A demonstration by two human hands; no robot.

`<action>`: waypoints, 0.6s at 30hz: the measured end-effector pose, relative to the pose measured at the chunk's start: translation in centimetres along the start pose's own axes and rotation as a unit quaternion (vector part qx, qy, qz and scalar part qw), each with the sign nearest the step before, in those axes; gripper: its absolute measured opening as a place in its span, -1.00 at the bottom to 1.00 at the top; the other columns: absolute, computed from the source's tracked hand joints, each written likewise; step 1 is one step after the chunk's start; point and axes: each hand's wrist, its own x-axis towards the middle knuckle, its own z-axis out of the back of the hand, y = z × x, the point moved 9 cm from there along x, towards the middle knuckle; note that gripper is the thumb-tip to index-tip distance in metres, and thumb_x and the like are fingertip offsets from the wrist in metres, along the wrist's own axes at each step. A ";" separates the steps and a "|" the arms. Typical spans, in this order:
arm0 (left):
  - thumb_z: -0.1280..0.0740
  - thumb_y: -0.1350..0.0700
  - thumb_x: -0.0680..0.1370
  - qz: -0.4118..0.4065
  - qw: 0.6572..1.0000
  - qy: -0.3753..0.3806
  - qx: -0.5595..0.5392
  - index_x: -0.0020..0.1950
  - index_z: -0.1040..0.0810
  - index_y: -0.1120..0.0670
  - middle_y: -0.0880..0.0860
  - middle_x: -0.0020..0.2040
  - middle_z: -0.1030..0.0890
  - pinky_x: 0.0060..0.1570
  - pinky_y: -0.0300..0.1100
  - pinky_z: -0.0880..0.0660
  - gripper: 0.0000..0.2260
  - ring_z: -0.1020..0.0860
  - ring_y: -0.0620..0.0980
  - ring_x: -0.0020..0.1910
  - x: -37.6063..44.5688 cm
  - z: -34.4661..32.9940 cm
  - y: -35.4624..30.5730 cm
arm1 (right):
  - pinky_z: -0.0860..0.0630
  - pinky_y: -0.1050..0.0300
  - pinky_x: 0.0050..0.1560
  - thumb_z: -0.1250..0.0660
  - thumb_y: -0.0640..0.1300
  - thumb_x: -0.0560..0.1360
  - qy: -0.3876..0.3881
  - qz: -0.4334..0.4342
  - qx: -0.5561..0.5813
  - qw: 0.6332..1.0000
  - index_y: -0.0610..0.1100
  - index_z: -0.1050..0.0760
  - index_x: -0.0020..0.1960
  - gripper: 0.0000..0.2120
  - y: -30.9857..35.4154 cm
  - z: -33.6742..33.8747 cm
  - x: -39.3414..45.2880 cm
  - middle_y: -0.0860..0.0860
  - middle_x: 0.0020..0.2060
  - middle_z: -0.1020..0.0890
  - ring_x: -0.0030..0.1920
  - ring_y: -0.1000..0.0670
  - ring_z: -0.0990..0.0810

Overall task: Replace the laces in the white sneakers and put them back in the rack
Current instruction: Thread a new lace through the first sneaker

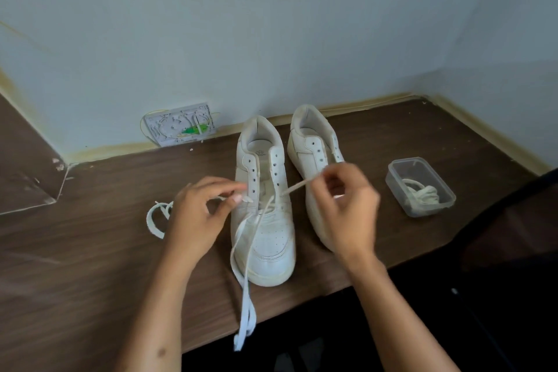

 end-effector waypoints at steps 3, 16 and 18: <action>-0.47 -0.02 0.45 0.003 0.998 0.027 0.062 -0.05 -0.69 -0.17 -0.27 -0.07 -0.64 0.39 0.21 -0.24 -0.90 -0.57 -0.25 -0.01 -0.2 -0.2 0.6 | -0.55 0.16 -0.20 -0.35 -0.22 0.50 -0.101 -0.034 -0.030 0.994 -0.09 -0.53 -0.14 -0.93 -1.7 4.4 1.4 0.00 -0.25 -0.60 -0.22 0.01 -0.59; -0.35 -0.27 0.44 -0.056 0.995 0.028 0.076 -0.15 -0.68 -0.14 -0.25 -0.11 -0.61 0.29 0.22 -0.34 -0.76 -0.56 -0.24 -0.05 0.0 -1.1 -0.2 | -0.36 0.38 -0.09 -0.37 -0.31 0.51 0.106 0.131 -0.167 0.971 -0.13 -0.59 -0.09 -0.90 0.3 -3.5 -0.7 0.06 -0.20 -0.56 -0.14 0.06 -0.49; -0.39 -0.22 0.43 -0.049 0.995 0.023 0.081 -0.17 -0.67 -0.15 -0.25 -0.12 -0.61 0.37 0.20 -0.26 -0.81 -0.56 -0.25 -0.06 0.0 -0.9 0.0 | -0.36 0.34 -0.07 -0.34 -0.34 0.51 0.025 0.092 -0.173 0.980 -0.15 -0.57 -0.10 -0.88 -0.6 -0.2 1.0 0.02 -0.18 -0.55 -0.13 0.03 -0.49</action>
